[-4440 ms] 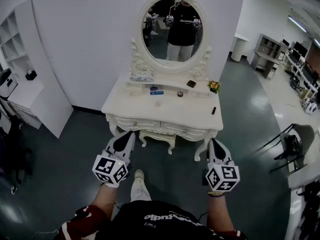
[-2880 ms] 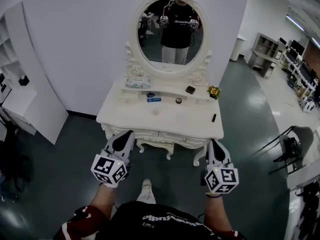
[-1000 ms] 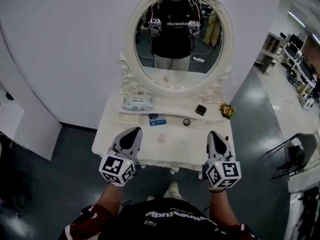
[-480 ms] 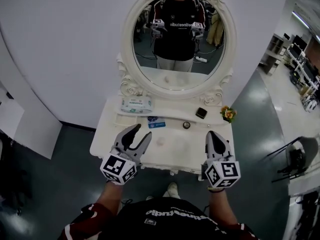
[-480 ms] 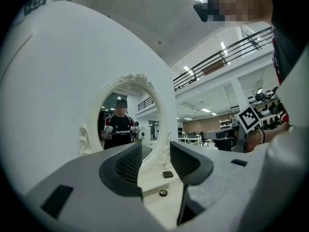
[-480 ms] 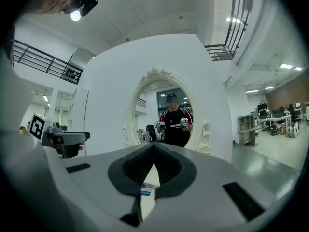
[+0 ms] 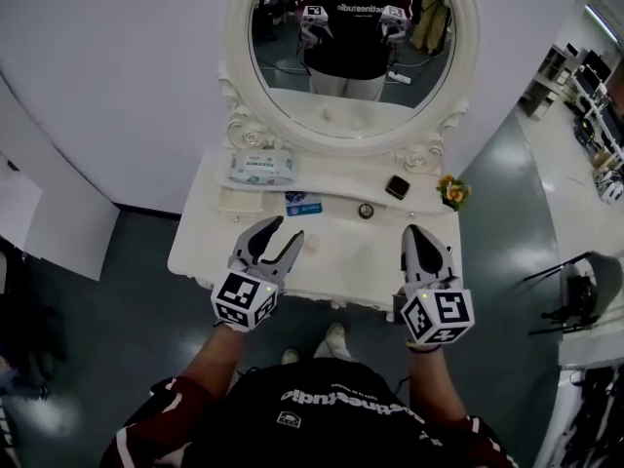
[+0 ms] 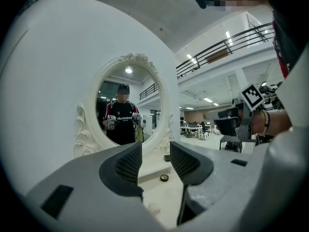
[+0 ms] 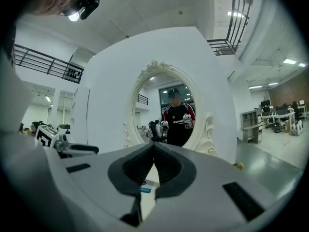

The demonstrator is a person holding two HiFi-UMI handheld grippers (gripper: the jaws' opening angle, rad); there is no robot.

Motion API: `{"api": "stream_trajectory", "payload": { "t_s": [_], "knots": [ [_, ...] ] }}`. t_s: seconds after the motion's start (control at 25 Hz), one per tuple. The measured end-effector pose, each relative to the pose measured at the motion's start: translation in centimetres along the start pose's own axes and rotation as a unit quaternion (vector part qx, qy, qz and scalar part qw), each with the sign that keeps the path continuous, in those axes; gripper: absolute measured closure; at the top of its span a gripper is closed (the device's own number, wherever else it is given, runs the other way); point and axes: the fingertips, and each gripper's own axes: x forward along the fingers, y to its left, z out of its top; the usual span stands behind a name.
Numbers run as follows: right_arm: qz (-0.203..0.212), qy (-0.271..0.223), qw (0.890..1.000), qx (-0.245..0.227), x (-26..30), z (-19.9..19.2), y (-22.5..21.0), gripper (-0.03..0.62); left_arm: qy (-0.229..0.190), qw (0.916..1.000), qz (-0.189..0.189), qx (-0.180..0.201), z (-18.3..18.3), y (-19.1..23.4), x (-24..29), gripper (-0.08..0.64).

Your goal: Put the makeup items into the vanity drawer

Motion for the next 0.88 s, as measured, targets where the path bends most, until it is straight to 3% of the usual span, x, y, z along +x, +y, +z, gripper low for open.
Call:
{"api": "stream_trajectory", "payload": {
  "t_s": [0.4, 0.88],
  "knots": [
    [0.013, 0.030, 0.999, 0.012, 1.4, -2.4, -0.9, 0.588, 0.090, 0.9958, -0.014, 0.001, -8.8, -1.6, 3.3, 0.390],
    [0.020, 0.043, 0.999, 0.021, 2.3, -3.6, -2.8, 0.588, 0.194, 0.9809, -0.005, 0.002, -19.6, -2.1, 6.5, 0.377]
  ]
}}
